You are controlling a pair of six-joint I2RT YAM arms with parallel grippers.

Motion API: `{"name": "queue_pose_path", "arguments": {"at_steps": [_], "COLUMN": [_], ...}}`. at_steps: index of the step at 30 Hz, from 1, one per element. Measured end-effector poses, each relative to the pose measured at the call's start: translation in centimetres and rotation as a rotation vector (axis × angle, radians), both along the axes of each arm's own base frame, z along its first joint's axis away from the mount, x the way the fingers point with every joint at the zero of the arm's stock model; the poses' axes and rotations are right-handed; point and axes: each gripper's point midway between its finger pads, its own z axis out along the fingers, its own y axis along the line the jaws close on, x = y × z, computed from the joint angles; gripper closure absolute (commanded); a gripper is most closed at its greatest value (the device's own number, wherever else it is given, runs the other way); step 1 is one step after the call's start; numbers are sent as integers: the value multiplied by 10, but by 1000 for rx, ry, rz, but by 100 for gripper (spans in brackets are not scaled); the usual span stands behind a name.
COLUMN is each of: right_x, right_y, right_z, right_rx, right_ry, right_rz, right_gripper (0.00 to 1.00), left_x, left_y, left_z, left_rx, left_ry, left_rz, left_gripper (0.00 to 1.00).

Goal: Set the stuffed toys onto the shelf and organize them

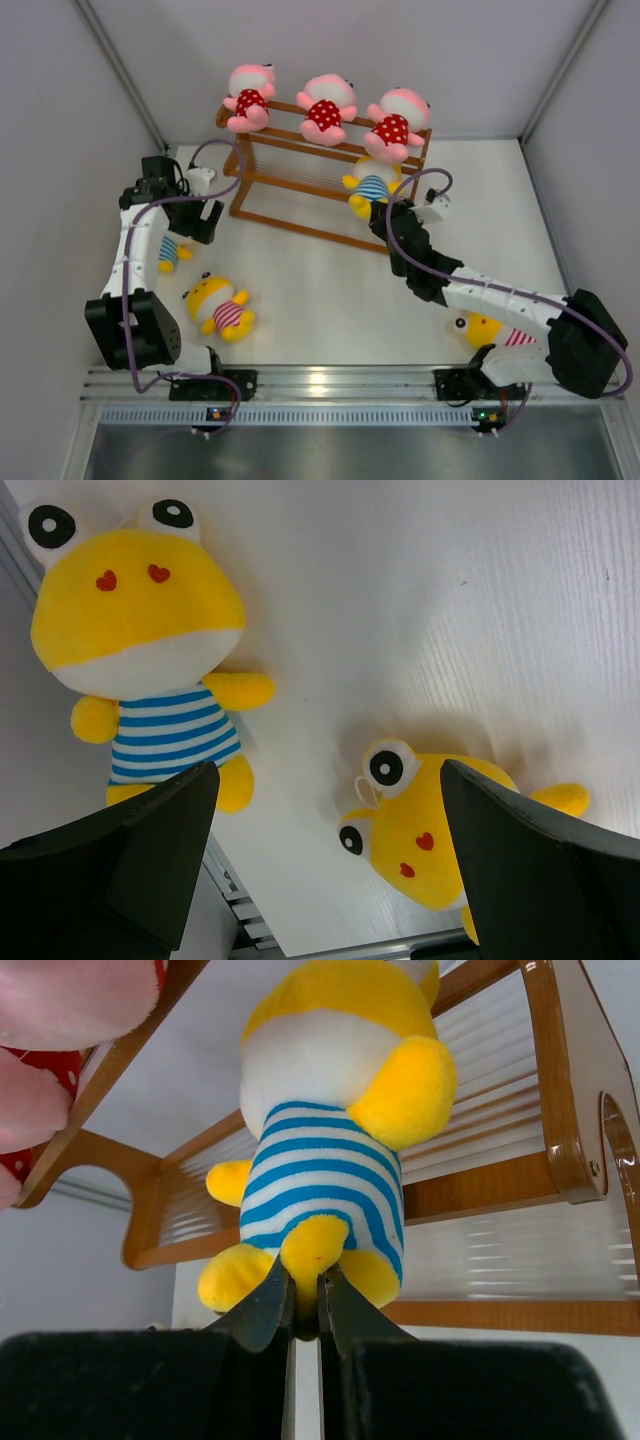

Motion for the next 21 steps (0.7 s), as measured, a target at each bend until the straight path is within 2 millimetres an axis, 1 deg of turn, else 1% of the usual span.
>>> {"name": "queue_pose_path", "arguments": {"at_steps": [2,11,18,21], "right_x": [4,14,22,23], "right_y": [1,-1,7,8], "right_z": [-5,-5,12,12], "right_rx": [-8,9,8,8], "right_ry": [2,-23,-51,-50], "right_rz": [-17,-77,-77,-76], "right_gripper": [100,100,100,100], "left_x": [0,0,0,0], "left_y": [1,2,2,3], "left_z": [0,0,0,0], "left_rx": [4,6,7,7], "left_ry": [0,0,0,0], "left_rz": [-1,2,1,2], "left_gripper": [2,2,2,2]}}
